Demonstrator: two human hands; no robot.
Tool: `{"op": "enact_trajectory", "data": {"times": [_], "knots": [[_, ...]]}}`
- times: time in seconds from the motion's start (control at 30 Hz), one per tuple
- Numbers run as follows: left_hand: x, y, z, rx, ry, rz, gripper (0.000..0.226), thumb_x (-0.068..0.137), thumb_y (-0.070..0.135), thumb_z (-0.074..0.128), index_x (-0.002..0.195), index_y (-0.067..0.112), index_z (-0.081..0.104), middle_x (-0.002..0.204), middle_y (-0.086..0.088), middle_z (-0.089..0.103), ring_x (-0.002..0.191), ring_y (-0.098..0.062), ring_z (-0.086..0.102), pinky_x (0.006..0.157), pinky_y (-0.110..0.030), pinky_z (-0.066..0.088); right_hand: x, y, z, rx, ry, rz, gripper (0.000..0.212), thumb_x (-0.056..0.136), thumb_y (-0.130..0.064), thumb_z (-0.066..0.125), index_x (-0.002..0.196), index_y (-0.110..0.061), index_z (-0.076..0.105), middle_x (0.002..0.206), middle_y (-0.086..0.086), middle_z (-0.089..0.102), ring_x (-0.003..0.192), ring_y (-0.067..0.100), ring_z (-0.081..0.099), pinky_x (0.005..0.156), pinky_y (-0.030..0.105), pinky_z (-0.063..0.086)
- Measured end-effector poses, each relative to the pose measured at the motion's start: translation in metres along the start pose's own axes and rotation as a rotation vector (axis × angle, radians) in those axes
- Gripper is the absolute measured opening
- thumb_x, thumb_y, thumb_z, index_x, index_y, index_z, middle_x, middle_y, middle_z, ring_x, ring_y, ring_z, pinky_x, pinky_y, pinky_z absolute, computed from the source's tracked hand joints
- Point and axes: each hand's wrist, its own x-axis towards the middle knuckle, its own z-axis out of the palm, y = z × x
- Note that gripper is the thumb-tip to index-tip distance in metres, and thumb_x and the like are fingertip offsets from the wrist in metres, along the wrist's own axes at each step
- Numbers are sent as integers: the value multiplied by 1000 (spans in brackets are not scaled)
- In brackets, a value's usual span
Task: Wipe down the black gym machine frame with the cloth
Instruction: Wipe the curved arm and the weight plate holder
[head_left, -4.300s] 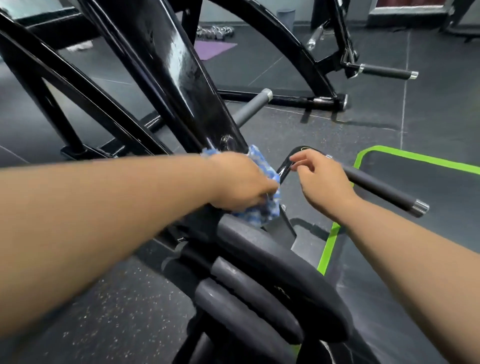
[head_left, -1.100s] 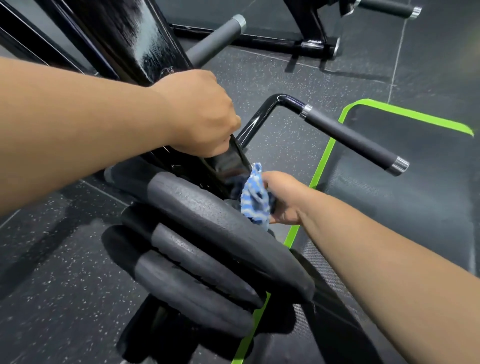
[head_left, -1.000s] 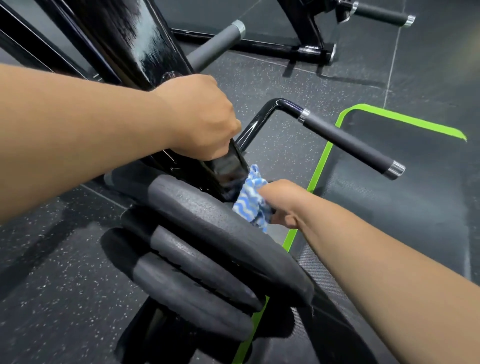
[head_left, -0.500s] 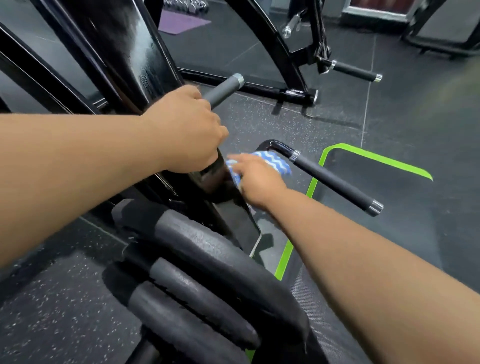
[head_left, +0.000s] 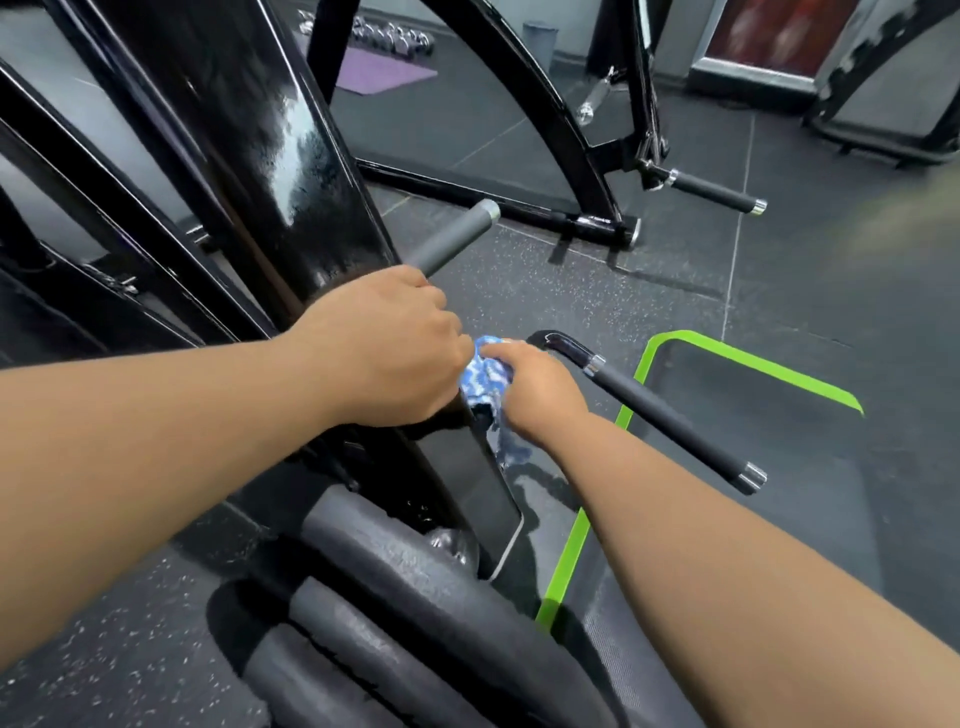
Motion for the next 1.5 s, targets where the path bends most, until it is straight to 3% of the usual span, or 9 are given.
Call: {"op": "enact_trajectory", "data": {"times": [0.1, 0.33, 0.5, 0.7, 0.83, 1.03, 1.17, 1.33, 1.5], "knots": [[-2, 5, -11, -40, -78, -22, 25, 78, 27, 41, 54, 21, 39, 52, 0, 55, 53, -26, 55, 61, -37, 49, -15, -20, -8, 263, 111, 58, 55, 82, 1, 43, 125, -33, 53, 103, 0, 62, 93, 24, 55, 72, 29, 40], [-13, -37, -50, 29, -24, -267, 27, 79, 23, 40, 63, 11, 59, 61, -7, 59, 67, -30, 59, 98, -47, 41, 27, -78, -44, 259, 177, -228, 57, 84, -2, 45, 133, -31, 56, 146, -3, 45, 131, 15, 43, 98, 17, 32], [-13, -38, -46, 33, -50, -277, 29, 80, 19, 40, 75, 14, 68, 71, -3, 65, 74, -29, 62, 103, -47, 35, 56, -87, -48, -180, -25, -513, 44, 87, -10, 46, 130, -17, 56, 136, 3, 52, 126, 26, 44, 73, 30, 33], [26, -55, -59, 180, -437, -365, 18, 84, 15, 49, 70, 26, 46, 72, 7, 47, 76, -19, 51, 69, -32, 28, 86, -65, -34, -131, 213, -870, 24, 60, -3, 55, 66, -25, 59, 65, -3, 55, 68, 27, 62, 60, 30, 31], [31, -78, -56, 238, -503, -444, 20, 85, 18, 46, 66, 19, 51, 74, 1, 61, 70, -24, 55, 70, -32, 32, 118, -61, -24, -297, 149, -618, 39, 88, -17, 44, 118, -32, 63, 116, -7, 64, 124, 23, 47, 94, 34, 27], [28, -71, -51, 272, -485, -370, 22, 81, 16, 44, 61, 19, 52, 62, 0, 60, 59, -23, 56, 75, -34, 40, 98, -62, 5, 54, 6, -835, 52, 77, -3, 54, 126, -21, 61, 128, 4, 59, 114, 29, 53, 99, 32, 35], [31, -71, -43, 289, -520, -402, 26, 87, 21, 39, 66, 19, 54, 67, 4, 61, 65, -20, 59, 73, -32, 37, 118, -68, -26, -62, 47, -968, 32, 63, -9, 53, 87, -26, 65, 87, 0, 66, 84, 28, 61, 68, 29, 42], [30, -74, -39, 263, -500, -429, 29, 89, 23, 37, 65, 17, 51, 63, 5, 59, 65, -19, 59, 77, -33, 40, 154, -51, -52, -414, 38, -571, 37, 81, -10, 60, 115, -25, 64, 118, -4, 60, 115, 27, 46, 82, 32, 32], [29, -70, -37, 267, -433, -454, 30, 88, 24, 38, 64, 18, 55, 63, 3, 61, 64, -21, 60, 78, -35, 41, 111, -62, -24, 47, -40, -878, 47, 80, -1, 47, 117, -19, 67, 126, -2, 60, 112, 28, 46, 80, 33, 30]]}}
